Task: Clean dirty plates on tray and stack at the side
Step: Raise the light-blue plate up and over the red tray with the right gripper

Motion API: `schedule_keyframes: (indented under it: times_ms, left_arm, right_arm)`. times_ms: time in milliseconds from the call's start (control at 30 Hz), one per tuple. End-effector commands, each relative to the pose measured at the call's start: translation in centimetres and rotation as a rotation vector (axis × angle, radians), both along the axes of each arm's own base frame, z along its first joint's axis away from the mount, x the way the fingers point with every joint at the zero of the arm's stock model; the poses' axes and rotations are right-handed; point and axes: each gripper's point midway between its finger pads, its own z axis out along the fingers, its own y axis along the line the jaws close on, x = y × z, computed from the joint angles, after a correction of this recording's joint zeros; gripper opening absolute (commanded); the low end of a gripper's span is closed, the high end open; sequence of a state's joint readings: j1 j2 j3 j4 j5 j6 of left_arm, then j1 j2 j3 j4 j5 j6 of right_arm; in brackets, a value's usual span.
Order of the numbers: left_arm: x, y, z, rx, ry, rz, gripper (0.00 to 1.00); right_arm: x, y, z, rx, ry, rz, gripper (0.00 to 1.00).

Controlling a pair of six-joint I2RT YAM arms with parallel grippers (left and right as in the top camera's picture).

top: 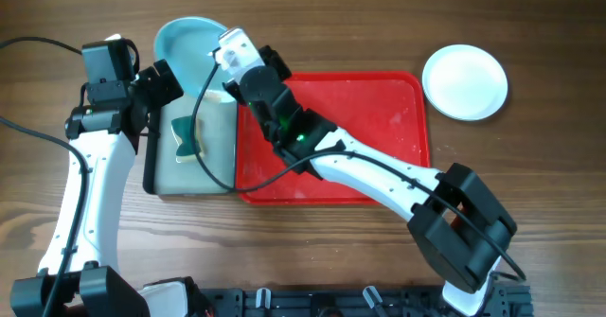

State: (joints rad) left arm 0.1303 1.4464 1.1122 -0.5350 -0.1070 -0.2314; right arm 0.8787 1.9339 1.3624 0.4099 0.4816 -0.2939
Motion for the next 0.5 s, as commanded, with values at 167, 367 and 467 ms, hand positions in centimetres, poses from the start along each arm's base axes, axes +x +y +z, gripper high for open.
schedule_keyframes:
  times_ms: [167,367,467]
  left_arm:
    - [0.1,0.2,0.3,-0.010,-0.010,0.015,1.00]
    - [0.1,0.2,0.3,-0.010,-0.010,0.015,1.00]
    - [0.1,0.2,0.3,-0.010,-0.010,0.015,1.00]
  right_arm:
    - [-1.0,1.4,3.9,-0.216,-0.248,0.022,0.04]
    - [-1.1,1.3,6.4,-0.191,-0.341,0.006,0.04]
    - [-1.1,1.3,6.4,-0.190,-0.341,0.007,0.04]
